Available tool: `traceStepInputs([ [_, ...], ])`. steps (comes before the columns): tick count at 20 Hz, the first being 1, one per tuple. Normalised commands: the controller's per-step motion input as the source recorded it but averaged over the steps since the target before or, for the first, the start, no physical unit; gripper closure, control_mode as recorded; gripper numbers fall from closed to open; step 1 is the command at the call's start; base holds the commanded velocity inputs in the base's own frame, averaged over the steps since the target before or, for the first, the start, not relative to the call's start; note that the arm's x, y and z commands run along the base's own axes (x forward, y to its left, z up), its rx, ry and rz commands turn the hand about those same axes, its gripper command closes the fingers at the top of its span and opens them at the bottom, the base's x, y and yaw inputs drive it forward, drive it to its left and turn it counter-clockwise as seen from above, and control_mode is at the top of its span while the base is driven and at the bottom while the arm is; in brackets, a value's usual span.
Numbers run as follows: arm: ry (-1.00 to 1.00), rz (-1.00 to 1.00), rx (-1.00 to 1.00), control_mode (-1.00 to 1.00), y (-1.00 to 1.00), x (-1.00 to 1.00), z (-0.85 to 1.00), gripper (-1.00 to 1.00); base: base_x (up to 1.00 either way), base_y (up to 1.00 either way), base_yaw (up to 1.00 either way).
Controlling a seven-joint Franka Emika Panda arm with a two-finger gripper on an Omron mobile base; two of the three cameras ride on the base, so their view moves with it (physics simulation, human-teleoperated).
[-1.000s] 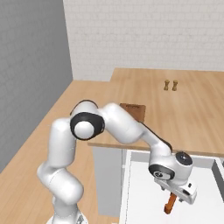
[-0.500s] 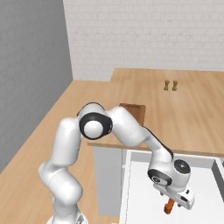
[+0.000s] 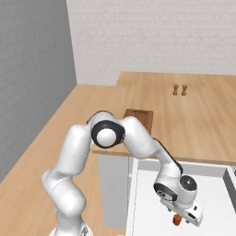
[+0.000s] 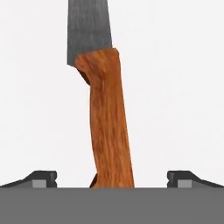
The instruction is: Pick up the knife from the drawer and place it on the cutting board. Then place the meat from the plate to the cutting board.
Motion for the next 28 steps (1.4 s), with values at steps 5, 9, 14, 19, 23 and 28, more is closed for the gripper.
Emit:
traceStepInputs([
  [5, 0.0, 0.0, 0.0, -1.0, 0.0, 0.0, -0.24, -1.0, 0.0, 0.0, 0.0],
  [9, -0.01, 0.0, 0.0, -1.0, 0.0, 0.0, -0.29, -1.0, 0.0, 0.0, 0.0],
  [14, 0.0, 0.0, 0.0, -1.0, 0.0, 0.0, -0.04, 1.0, 0.0, 0.0, 0.0],
  [19, 0.0, 0.0, 0.0, -1.0, 0.0, 0.0, 0.0, 1.0, 0.0, 0.0, 0.0],
  [23, 0.0, 0.0, 0.0, -1.0, 0.0, 0.0, 0.0, 1.0, 0.0, 0.0, 0.0],
  [28, 0.0, 0.0, 0.0, -1.0, 0.0, -0.18, 0.19, 1.0, 0.0, 0.0, 0.0],
])
